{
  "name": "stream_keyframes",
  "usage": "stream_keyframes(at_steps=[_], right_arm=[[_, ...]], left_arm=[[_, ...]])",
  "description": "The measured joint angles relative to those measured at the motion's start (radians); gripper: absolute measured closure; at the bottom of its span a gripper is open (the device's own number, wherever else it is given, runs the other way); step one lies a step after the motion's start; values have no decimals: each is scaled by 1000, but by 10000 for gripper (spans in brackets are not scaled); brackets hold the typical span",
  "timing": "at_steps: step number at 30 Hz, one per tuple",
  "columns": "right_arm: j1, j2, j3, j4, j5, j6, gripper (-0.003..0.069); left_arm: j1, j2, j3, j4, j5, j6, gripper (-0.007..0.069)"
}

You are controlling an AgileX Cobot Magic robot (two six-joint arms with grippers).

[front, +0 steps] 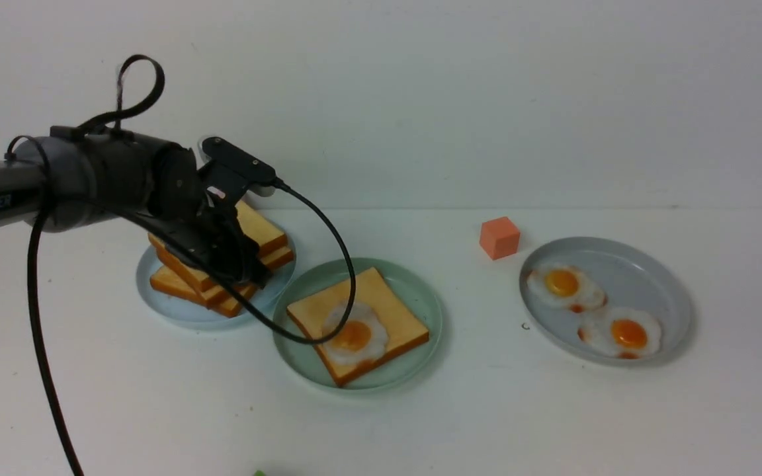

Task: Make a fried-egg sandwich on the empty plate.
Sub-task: Use the left arm to grab a slice of bread

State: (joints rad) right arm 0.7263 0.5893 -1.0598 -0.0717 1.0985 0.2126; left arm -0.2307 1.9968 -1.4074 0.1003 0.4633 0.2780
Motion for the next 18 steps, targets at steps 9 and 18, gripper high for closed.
stream_keyframes(at_steps=[9,18], right_arm=[[0,0,0,6,-1,18,643],[0,0,0,6,-1,18,637]], left_arm=[[-12,-18,-3,8,-1,-1,315],[-19,-62,-5,57,-8,-1,323]])
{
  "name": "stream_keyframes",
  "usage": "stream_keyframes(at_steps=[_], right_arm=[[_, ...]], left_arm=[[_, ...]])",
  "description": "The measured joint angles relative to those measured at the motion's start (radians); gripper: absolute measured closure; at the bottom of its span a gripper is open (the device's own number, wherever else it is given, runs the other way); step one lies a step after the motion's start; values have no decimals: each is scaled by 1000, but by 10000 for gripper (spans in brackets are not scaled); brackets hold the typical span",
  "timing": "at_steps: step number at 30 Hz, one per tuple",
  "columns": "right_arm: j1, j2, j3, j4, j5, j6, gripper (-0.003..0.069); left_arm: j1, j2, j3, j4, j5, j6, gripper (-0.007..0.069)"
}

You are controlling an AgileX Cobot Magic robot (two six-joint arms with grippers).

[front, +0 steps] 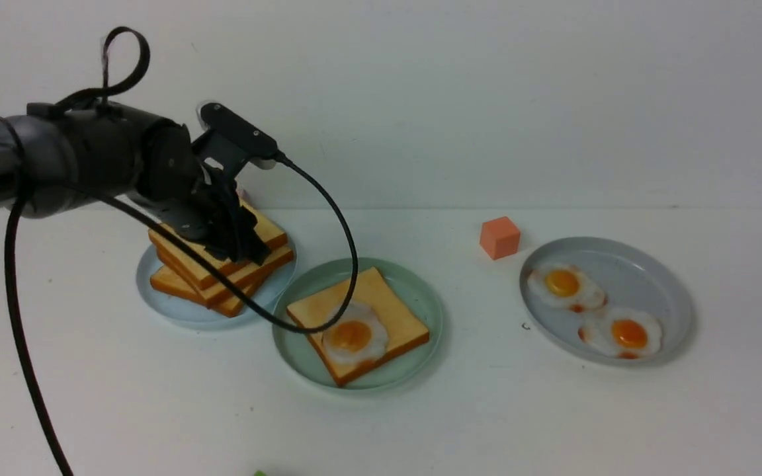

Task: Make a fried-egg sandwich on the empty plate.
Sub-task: Use the left arm to grab a slice of bread

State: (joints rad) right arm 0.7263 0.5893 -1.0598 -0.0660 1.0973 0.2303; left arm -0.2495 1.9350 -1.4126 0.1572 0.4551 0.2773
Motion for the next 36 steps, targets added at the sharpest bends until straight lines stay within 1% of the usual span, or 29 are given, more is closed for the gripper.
stream_keyframes(at_steps=[9,16,19,20,21,22,23,25,33,36], right_arm=[[0,0,0,0,0,13,631],[0,0,0,0,0,23,631],[0,0,0,0,0,23,631],[0,0,0,0,0,23,630],[0,0,0,0,0,23,629],[0,0,0,0,0,23,629],[0,0,0,0,0,23,628],[0,0,0,0,0,23,627],[0,0,0,5,4,23,624],[0,0,0,-3,6,23,624]], left_arm=[[0,96,0,111,-56,0,321],[0,112,-5,135,-66,-63,327],[0,116,-8,139,-65,-87,377],[0,116,-8,139,-65,-89,382],[0,117,-10,141,-64,-92,406],[0,117,-10,145,-64,-93,464],[0,117,-10,147,-64,-93,505],[-1,115,-11,152,-64,-93,547],[-1,51,-6,147,-24,-94,554],[-5,-28,-3,115,5,-97,556]])
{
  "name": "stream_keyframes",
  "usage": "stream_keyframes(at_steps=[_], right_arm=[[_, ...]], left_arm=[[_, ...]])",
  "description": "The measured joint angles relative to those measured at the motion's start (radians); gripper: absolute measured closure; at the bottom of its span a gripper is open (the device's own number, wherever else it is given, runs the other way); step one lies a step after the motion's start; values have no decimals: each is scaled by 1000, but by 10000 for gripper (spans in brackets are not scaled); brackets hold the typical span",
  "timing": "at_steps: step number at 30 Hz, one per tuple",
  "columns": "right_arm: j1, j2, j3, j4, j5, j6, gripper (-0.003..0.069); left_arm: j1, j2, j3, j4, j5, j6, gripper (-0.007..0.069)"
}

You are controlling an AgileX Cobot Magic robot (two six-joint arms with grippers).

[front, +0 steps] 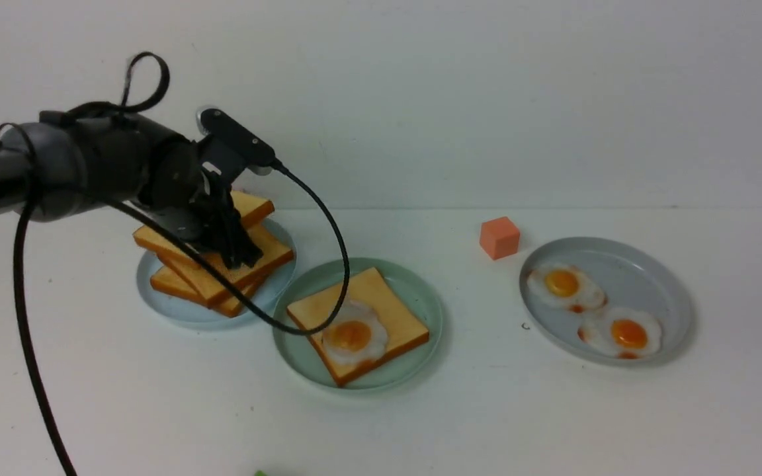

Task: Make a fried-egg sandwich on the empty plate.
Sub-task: Use the left arm to grab a slice of bread, then use the left arm to place a slice of bread on the fried egg in the middle

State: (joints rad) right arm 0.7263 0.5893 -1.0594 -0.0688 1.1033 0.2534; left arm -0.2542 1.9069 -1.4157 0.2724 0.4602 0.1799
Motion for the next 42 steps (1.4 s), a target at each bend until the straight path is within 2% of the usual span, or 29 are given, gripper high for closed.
stream_keyframes(at_steps=[4,7,12,16,24,37,39,42], right_arm=[[0,-1,0,-17,17,0,624],[0,-1,0,-29,41,0,624],[0,-10,0,-80,105,0,624],[0,-21,0,-88,129,0,624],[0,-30,0,-87,137,0,624],[0,-30,0,-54,138,0,624],[0,-30,0,-45,139,0,624],[0,-30,0,-41,139,0,624]], left_arm=[[-49,-119,31,-52,45,-1,556],[-138,-191,93,-62,42,4,556],[-355,-231,233,-72,3,45,560],[-416,-199,244,-67,-23,46,561],[-425,-124,244,39,-42,48,561],[-425,-58,244,48,-69,30,561],[-425,-57,244,48,-78,9,543],[-425,-57,244,55,-95,-28,475]])
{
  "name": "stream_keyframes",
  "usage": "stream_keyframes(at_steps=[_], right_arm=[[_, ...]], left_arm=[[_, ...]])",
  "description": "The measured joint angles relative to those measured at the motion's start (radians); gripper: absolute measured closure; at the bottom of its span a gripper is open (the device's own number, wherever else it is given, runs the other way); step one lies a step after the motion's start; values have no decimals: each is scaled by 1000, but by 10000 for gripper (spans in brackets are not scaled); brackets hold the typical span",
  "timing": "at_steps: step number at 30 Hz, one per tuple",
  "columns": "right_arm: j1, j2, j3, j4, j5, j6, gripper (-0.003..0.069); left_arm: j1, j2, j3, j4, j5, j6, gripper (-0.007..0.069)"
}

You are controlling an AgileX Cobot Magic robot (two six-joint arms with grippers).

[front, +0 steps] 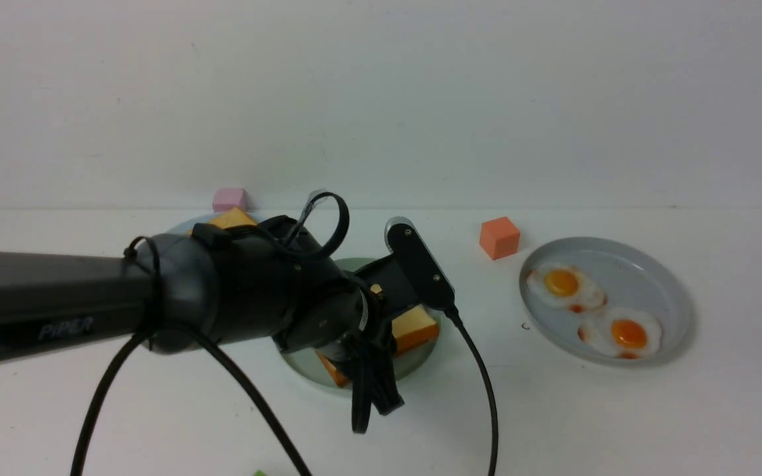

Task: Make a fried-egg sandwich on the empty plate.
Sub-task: Use the left arm to place a slice of bread on the fried egg in the middle

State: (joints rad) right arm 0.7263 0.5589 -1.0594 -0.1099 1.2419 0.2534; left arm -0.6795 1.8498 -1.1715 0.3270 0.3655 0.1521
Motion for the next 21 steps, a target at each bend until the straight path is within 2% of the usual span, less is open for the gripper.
stream_keyframes(at_steps=[4,7,12,18,21], right_arm=[[0,0,0,22,1,-3,624],[0,0,0,46,1,-22,624],[0,0,0,96,1,-57,624],[0,0,0,103,1,-69,624],[0,0,0,98,1,-69,624]], left_arm=[[0,0,0,2,-18,-30,368],[0,0,0,8,-20,-37,317],[0,0,0,13,-22,-57,292],[-7,-29,-9,10,39,-120,318],[-42,-173,-23,5,100,-232,459]])
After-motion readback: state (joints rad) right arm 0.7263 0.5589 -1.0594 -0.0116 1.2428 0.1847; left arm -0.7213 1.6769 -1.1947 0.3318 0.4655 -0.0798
